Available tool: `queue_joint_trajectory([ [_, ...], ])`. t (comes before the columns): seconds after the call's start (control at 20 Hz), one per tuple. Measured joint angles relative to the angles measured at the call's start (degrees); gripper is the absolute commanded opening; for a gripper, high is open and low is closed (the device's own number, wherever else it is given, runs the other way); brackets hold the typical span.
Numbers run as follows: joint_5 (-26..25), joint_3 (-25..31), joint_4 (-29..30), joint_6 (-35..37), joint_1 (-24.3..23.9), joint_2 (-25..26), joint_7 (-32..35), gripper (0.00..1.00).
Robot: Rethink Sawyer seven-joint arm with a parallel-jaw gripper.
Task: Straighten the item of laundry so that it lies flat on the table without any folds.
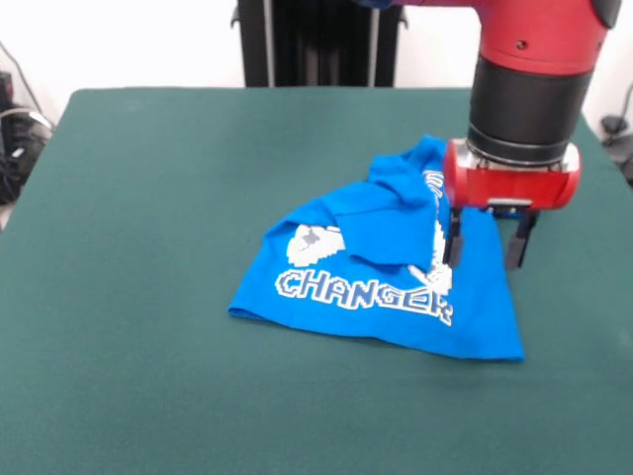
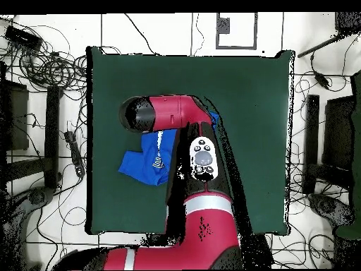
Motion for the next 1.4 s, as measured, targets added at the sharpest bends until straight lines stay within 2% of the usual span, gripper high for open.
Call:
queue_joint_trajectory([
  [1.1, -1.97, 0.0, 0.17, 0.0, -4.24, 0.5, 0.0, 1.0],
  [1.4, -3.89, 0.0, 0.41, -0.43, -4.56, 0.73, 0.0, 1.0],
])
